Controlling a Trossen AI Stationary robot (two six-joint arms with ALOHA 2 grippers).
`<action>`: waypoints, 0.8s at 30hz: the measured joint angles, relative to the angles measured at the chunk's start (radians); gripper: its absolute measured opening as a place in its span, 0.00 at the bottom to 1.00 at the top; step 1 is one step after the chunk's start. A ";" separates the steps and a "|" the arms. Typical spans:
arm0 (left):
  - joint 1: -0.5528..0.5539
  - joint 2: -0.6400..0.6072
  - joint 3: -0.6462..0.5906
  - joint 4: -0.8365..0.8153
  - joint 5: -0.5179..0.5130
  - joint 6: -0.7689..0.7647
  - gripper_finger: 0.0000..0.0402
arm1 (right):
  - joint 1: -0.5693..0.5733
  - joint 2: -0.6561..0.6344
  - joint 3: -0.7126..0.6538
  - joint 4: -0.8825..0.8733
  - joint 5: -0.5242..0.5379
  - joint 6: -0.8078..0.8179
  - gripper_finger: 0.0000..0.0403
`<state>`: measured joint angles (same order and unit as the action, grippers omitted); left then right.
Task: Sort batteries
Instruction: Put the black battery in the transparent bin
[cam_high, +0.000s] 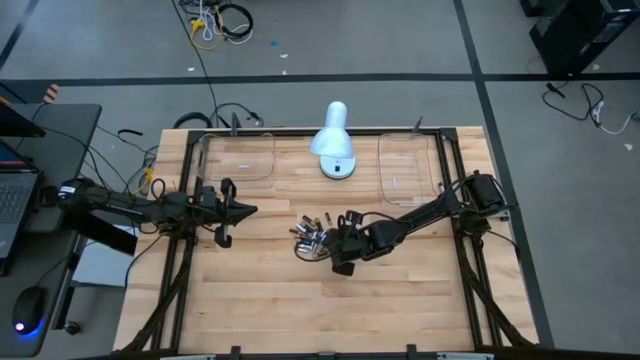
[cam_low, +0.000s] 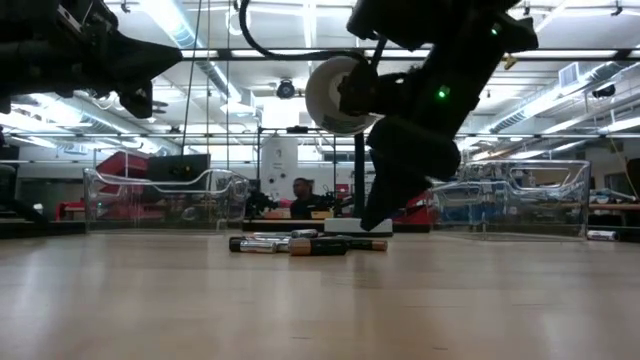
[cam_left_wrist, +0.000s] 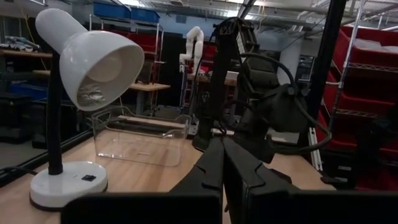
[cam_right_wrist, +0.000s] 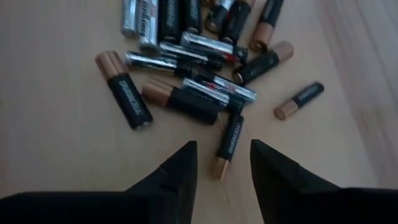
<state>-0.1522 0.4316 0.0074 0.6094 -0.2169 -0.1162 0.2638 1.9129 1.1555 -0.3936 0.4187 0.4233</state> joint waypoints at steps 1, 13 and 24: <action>0.000 0.000 0.000 0.000 0.000 0.000 0.00 | -0.001 0.000 -0.005 0.007 0.001 0.015 0.34; 0.000 0.000 0.000 0.000 -0.001 0.005 0.00 | -0.001 0.000 -0.077 0.083 0.000 0.095 0.35; 0.000 0.000 0.000 -0.001 -0.001 0.006 0.00 | -0.007 -0.005 -0.154 0.208 -0.028 0.124 0.33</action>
<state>-0.1520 0.4316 0.0074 0.6086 -0.2176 -0.1098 0.2565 1.9083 1.0015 -0.1858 0.3906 0.5472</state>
